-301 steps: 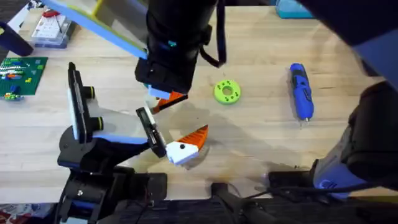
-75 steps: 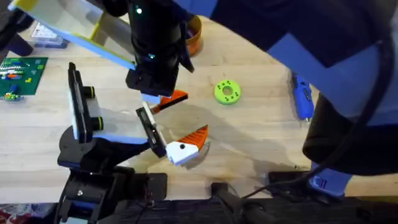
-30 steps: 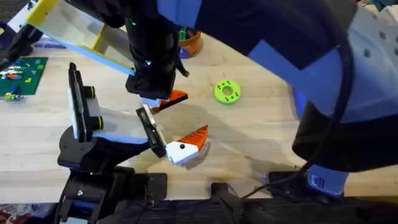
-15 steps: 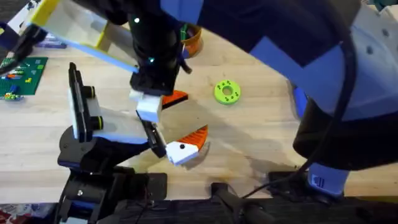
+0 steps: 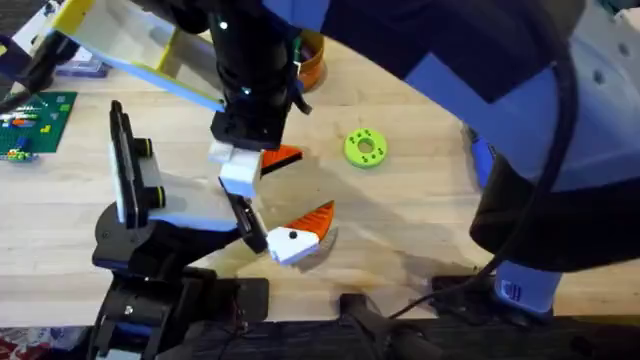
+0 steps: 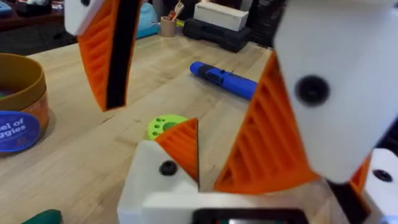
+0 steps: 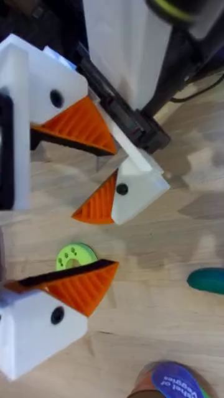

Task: Pick up the gripper from the table and insert it into the empty holder that is missing its gripper. Then pick up a screw, insert it into the mounting hole, and use the screwdriver to tighten it. Finally, clean up the table by picking up the vegetable and placing it into the bucket.

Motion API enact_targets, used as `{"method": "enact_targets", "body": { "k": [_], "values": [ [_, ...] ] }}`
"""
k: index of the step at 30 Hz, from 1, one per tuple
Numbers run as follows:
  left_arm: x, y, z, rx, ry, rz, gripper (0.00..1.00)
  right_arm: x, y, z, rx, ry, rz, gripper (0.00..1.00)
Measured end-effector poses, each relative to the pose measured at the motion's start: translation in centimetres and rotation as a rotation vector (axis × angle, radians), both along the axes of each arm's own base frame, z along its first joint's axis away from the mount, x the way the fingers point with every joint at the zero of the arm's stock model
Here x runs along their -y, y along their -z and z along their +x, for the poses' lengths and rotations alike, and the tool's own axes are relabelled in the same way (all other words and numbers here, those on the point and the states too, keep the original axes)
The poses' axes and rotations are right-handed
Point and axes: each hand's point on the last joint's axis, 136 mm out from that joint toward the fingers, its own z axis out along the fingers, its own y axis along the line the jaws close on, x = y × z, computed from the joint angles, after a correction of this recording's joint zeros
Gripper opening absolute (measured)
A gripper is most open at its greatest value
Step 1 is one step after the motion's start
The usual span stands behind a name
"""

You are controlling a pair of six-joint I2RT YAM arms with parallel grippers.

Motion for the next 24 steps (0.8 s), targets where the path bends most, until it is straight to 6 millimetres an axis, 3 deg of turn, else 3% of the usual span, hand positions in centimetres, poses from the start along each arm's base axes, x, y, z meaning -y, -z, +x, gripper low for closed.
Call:
{"method": "enact_targets", "body": {
  "k": [11,24],
  "values": [
    [0.0,0.0,0.0,0.0,0.0,0.0,0.983,-1.2,-3.9,-0.6,0.029,0.008,0.118,0.995],
    [0.0,0.0,0.0,0.0,0.0,0.0,0.978,2.2,-7.3,2.1,0.066,0.148,0.188,0.995]
  ]
}}
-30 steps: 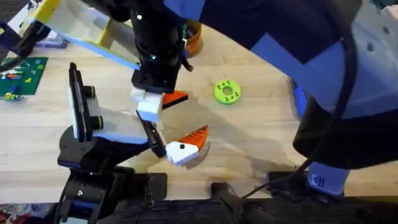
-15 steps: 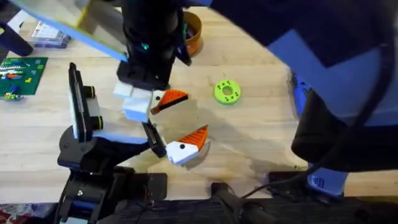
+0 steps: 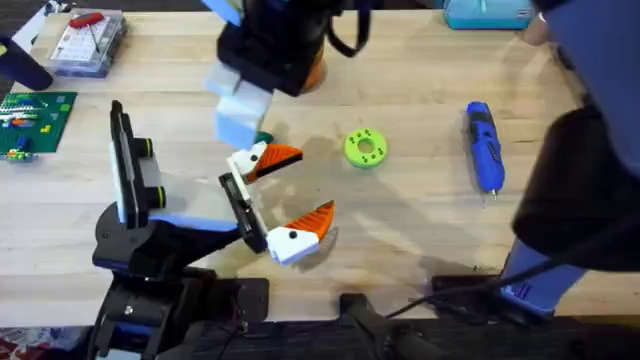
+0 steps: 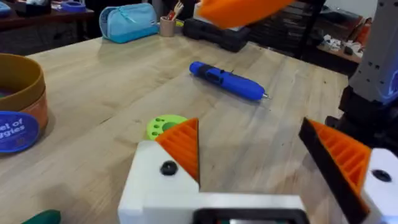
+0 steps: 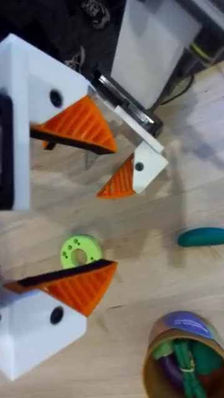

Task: Pick up the gripper from the table and insert it into the empty holder that is missing its gripper. Then pick up a screw, insert it into the mounting hole, and use the screwdriver to tighten it. Finally, clean up the table by picking up the vegetable and placing it into the bucket.

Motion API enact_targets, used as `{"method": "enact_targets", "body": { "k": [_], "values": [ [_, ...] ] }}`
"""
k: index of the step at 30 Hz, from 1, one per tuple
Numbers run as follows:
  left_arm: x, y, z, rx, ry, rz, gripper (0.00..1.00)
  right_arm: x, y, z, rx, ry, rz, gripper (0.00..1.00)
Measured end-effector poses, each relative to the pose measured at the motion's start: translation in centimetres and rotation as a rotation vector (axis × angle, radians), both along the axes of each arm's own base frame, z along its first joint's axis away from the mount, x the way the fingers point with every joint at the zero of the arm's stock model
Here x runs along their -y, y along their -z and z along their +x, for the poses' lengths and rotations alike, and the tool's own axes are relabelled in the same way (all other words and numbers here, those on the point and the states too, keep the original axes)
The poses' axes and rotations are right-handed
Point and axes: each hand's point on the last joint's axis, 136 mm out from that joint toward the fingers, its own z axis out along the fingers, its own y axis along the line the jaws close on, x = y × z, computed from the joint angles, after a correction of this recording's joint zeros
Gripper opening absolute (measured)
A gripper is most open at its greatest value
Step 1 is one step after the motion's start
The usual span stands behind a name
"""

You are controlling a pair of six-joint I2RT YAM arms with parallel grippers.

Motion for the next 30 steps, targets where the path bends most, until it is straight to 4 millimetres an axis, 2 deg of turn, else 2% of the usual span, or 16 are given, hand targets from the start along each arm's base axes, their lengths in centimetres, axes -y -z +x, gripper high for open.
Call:
{"method": "enact_targets", "body": {
  "k": [2,7,9,12,16,18,19,22,23,25,30],
  "values": [
    [0.0,0.0,0.0,0.0,0.0,0.0,0.978,0.7,0.3,-0.4,-0.011,0.008,-0.023,0.995],
    [0.0,0.0,0.0,0.0,0.0,0.0,0.978,4.2,3.2,-2.2,-0.076,0.023,-0.161,0.995],
    [0.0,0.0,0.0,0.0,0.0,0.0,0.977,5.6,3.7,-2.9,-0.093,0.027,-0.193,0.995],
    [0.0,0.0,0.0,0.0,0.0,0.0,0.966,7.4,3.0,-3.6,-0.088,0.042,-0.186,0.995],
    [0.0,0.0,0.0,0.002,0.0,0.001,0.862,9.2,0.1,-4.2,-0.034,0.062,-0.114,0.995],
    [0.0,0.0,0.0,0.001,0.0,0.001,0.729,9.8,-1.2,-4.6,-0.008,0.066,-0.08,0.995],
    [0.0,0.0,0.0,0.001,0.0,0.001,0.604,10.0,-1.6,-4.7,0.0,0.066,-0.068,0.995],
    [0.0,0.0,0.0,0.005,0.0,0.002,0.14,10.3,-2.1,-4.9,0.006,0.074,-0.054,0.995],
    [0.0,0.0,0.0,0.007,0.0,0.004,0.042,10.3,-2.0,-4.9,0.003,0.081,-0.055,0.995],
    [0.0,0.0,0.0,0.009,0.0,0.005,0.007,10.1,-1.8,-4.8,-0.007,0.098,-0.058,0.995],
    [0.0,0.0,0.0,0.009,0.0,0.005,0.005,10.0,-1.4,-4.8,-0.032,0.138,-0.059,0.995]
  ]
}}
